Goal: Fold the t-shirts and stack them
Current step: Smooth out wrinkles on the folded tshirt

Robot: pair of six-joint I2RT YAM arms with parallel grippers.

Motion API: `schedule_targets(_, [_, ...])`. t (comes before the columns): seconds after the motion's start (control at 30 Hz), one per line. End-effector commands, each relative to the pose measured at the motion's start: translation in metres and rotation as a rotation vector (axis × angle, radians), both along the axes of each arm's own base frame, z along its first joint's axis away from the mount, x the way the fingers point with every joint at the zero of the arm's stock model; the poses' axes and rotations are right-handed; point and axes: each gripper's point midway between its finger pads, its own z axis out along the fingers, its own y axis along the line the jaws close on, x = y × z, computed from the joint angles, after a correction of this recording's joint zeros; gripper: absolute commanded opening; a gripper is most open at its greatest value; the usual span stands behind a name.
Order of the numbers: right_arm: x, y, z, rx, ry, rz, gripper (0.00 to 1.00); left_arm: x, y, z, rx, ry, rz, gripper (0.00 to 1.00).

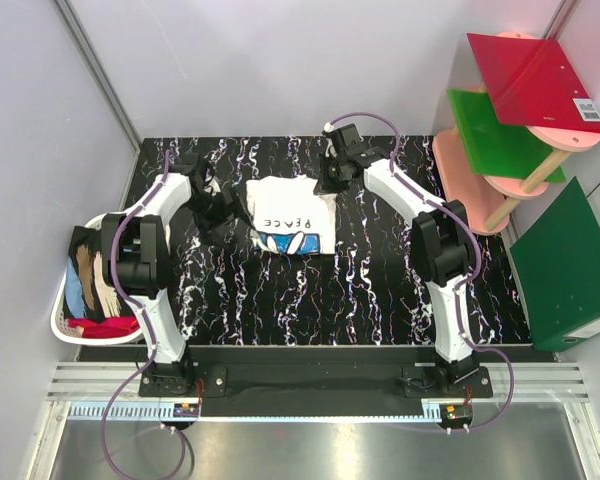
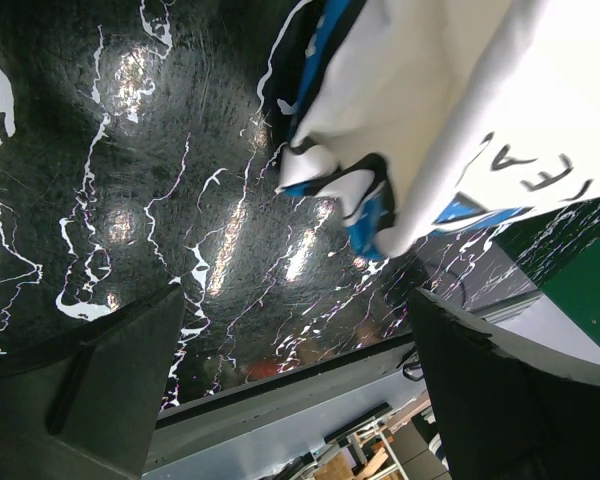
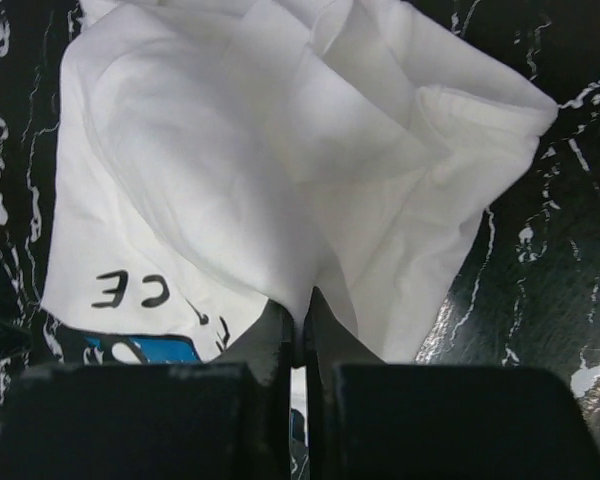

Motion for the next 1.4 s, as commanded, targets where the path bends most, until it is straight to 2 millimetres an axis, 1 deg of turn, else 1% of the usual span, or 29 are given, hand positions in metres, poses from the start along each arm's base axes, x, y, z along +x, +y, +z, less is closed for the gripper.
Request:
schedule_targets(0.0, [0.036, -0.010, 0.011, -0.051, -0.130, -0.123, 0.00, 0.008, -0.001, 0.008, -0.018, -0.035, -0.013, 0.99])
schedule_targets(0.07, [0.048, -0.011, 0.005, -0.066, -0.139, -0.154, 0.00, 0.007, -0.002, 0.009, -0.024, -0.033, -0.014, 0.99])
schedule_targets(0.13, [0.054, -0.012, -0.019, -0.091, -0.116, -0.171, 0.00, 0.006, -0.002, 0.010, -0.024, -0.036, -0.014, 0.99])
schedule_targets(0.17, [0.061, -0.012, -0.018, -0.084, -0.119, -0.178, 0.00, 0.005, -0.002, 0.009, -0.025, -0.035, -0.016, 0.99])
schedule_targets(0.2, [0.067, -0.019, -0.034, -0.109, -0.106, -0.208, 0.00, 0.005, -0.002, 0.010, -0.025, -0.038, -0.019, 0.99])
schedule_targets(0.27, [0.077, -0.027, -0.038, -0.107, -0.101, -0.264, 0.00, 0.003, -0.002, 0.011, -0.025, -0.038, -0.019, 0.99])
schedule_targets(0.3, [0.081, -0.034, -0.051, -0.117, -0.078, -0.296, 0.05, 0.003, -0.003, 0.011, -0.028, -0.041, -0.023, 0.99])
schedule_targets(0.4, [0.091, -0.053, -0.053, -0.168, -0.081, -0.362, 0.32, 0.006, -0.004, 0.019, -0.036, -0.071, -0.028, 0.99])
schedule_targets(0.43, [0.095, -0.060, -0.045, -0.187, -0.102, -0.378, 0.53, 0.010, -0.004, 0.025, -0.039, -0.101, -0.027, 0.99])
schedule_targets(0.47, [0.097, -0.071, -0.037, -0.233, -0.134, -0.413, 0.63, 0.014, -0.005, 0.033, -0.046, -0.130, -0.028, 0.99])
schedule_targets(0.5, [0.099, -0.079, -0.010, -0.241, -0.182, -0.438, 0.71, 0.018, -0.006, 0.039, -0.050, -0.154, -0.025, 0.99])
schedule_targets(0.53, [0.100, -0.086, 0.005, -0.256, -0.214, -0.464, 0.91, 0.024, -0.006, 0.050, -0.052, -0.198, -0.023, 0.99])
schedule_targets(0.57, [0.099, -0.100, 0.017, -0.297, -0.247, -0.511, 0.99, 0.030, -0.007, 0.060, -0.059, -0.233, -0.022, 0.99])
schedule_targets(0.6, [0.097, -0.105, 0.049, -0.288, -0.298, -0.523, 1.00, 0.034, -0.008, 0.067, -0.064, -0.255, -0.014, 0.99])
schedule_targets(0.67, [0.092, -0.111, 0.073, -0.285, -0.335, -0.525, 1.00, 0.045, -0.012, 0.087, -0.093, -0.322, -0.007, 0.99])
schedule_targets(0.7, [0.089, -0.109, 0.100, -0.248, -0.377, -0.516, 1.00, 0.049, -0.015, 0.094, -0.111, -0.340, 0.003, 0.99])
schedule_targets(0.77, [0.082, -0.102, 0.113, -0.192, -0.381, -0.473, 1.00, 0.060, -0.024, 0.108, -0.173, -0.394, 0.000, 0.97])
schedule_targets(0.8, [0.079, -0.099, 0.130, -0.145, -0.404, -0.462, 1.00, 0.064, -0.029, 0.111, -0.203, -0.393, 0.014, 0.90])
schedule_targets(0.83, [0.075, -0.089, 0.133, -0.085, -0.387, -0.420, 1.00, 0.073, -0.035, 0.114, -0.239, -0.415, 0.008, 0.76])
schedule_targets(0.87, [0.071, -0.089, 0.133, -0.042, -0.367, -0.396, 0.95, 0.077, -0.041, 0.112, -0.256, -0.411, 0.009, 0.17])
schedule_targets(0.9, [0.074, -0.081, 0.136, 0.043, -0.361, -0.384, 0.86, 0.086, -0.046, 0.104, -0.280, -0.384, 0.039, 0.00])
schedule_targets(0.93, [0.073, -0.075, 0.134, 0.105, -0.338, -0.357, 0.73, 0.092, -0.054, 0.106, -0.311, -0.384, 0.034, 0.00])
schedule_targets(0.97, [0.068, -0.051, 0.126, 0.248, -0.287, -0.236, 0.48, 0.096, -0.066, 0.103, -0.335, -0.377, 0.020, 0.00])
schedule_targets(1.0, [0.071, -0.052, 0.120, 0.348, -0.214, -0.255, 0.00, 0.103, -0.075, 0.087, -0.356, -0.333, 0.030, 0.00])
schedule_targets(1.07, [0.067, -0.033, 0.090, 0.477, -0.056, -0.175, 0.00, 0.111, -0.100, 0.090, -0.421, -0.321, -0.009, 0.00])
schedule_targets(1.1, [0.068, -0.026, 0.084, 0.535, 0.002, -0.158, 0.00, 0.118, -0.110, 0.076, -0.436, -0.288, -0.005, 0.00])
schedule_targets(1.13, [0.062, -0.015, 0.081, 0.584, 0.063, -0.099, 0.00, 0.123, -0.119, 0.081, -0.471, -0.295, -0.021, 0.00])
schedule_targets(1.2, [0.066, -0.002, 0.062, 0.649, 0.157, -0.083, 0.00, 0.130, -0.139, 0.068, -0.516, -0.258, -0.015, 0.00])
schedule_targets(1.37, [0.071, 0.013, 0.034, 0.728, 0.284, -0.066, 0.00, 0.121, -0.167, 0.051, -0.576, -0.187, -0.022, 0.00])
